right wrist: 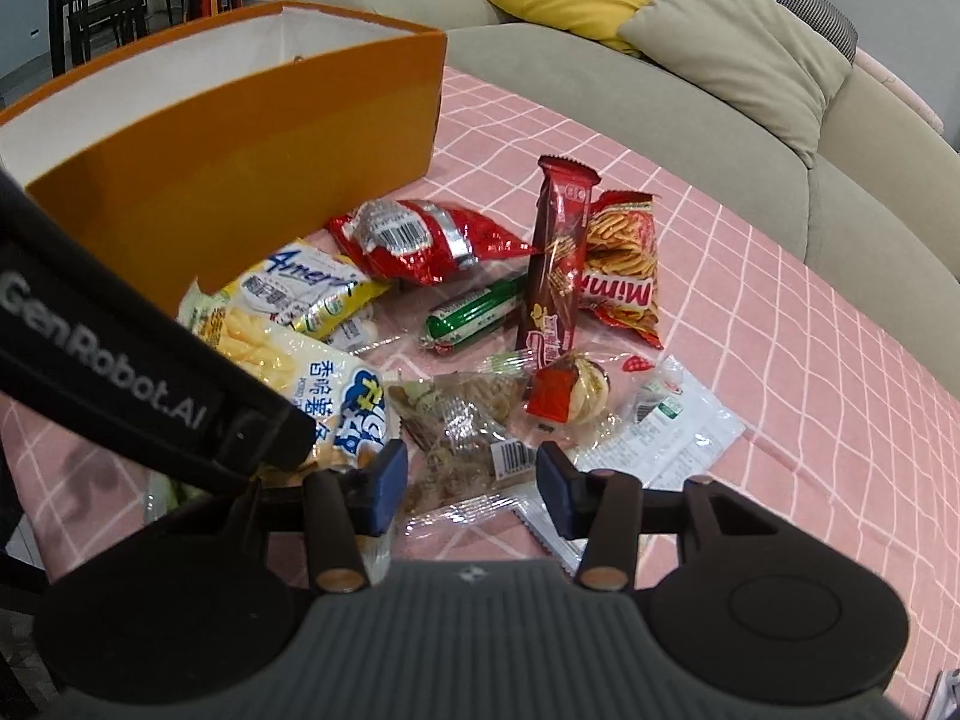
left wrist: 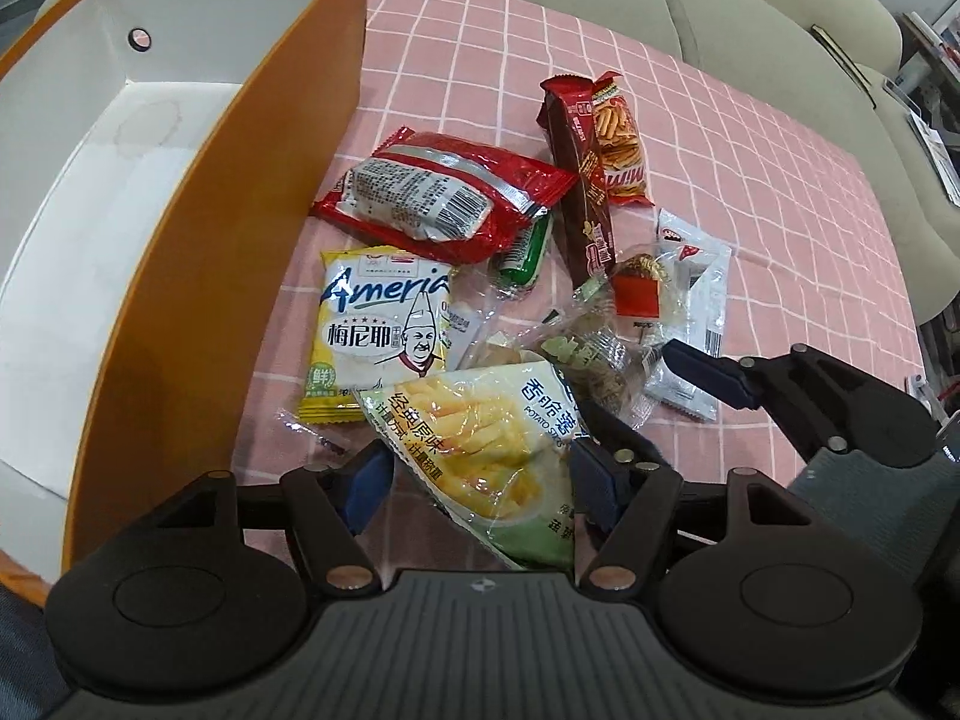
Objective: Organize snacks
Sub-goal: 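Grasp the yellow-green fries bag with the left tool while the right tool grasps the clear brown-snack bag, then lower both held bags into the orange box and open both tools, then withdraw both tools from the box back to the snack pile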
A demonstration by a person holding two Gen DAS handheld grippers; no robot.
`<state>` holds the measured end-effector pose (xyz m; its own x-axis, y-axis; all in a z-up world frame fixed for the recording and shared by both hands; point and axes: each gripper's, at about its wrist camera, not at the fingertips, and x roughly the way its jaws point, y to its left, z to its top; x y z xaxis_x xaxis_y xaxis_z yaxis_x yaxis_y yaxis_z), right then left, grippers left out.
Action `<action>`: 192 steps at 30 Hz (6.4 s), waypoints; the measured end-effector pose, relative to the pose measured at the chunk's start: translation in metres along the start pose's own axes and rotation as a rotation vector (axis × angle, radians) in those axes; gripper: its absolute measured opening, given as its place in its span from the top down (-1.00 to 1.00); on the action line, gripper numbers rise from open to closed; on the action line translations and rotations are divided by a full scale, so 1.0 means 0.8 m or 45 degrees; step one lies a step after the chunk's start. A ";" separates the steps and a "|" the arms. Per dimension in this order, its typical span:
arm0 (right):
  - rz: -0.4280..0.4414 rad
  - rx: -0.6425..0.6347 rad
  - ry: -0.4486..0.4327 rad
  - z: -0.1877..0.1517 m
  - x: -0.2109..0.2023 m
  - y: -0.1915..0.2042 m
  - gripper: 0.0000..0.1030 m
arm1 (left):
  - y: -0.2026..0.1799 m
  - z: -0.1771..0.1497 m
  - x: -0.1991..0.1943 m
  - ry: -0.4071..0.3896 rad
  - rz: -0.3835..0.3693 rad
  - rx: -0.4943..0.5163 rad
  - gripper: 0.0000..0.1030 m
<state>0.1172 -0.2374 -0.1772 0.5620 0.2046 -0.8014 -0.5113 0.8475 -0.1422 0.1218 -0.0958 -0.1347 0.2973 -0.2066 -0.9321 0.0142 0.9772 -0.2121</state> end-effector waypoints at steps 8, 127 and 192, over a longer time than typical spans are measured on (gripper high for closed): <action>-0.023 -0.027 -0.023 0.000 0.007 0.002 0.06 | -0.007 0.002 0.010 0.024 0.008 0.030 -0.38; 0.401 -0.544 0.082 0.225 0.019 0.240 0.31 | 0.217 0.060 -0.116 0.050 0.316 0.385 0.48; -0.007 0.064 -0.259 0.131 -0.159 0.091 -0.68 | 0.036 -0.009 -0.240 -0.616 0.172 0.310 -0.44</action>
<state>0.0767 -0.1505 -0.0242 0.6870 0.2906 -0.6660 -0.4778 0.8712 -0.1127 0.0581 -0.0280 0.0361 0.7152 -0.0886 -0.6932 0.1487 0.9885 0.0270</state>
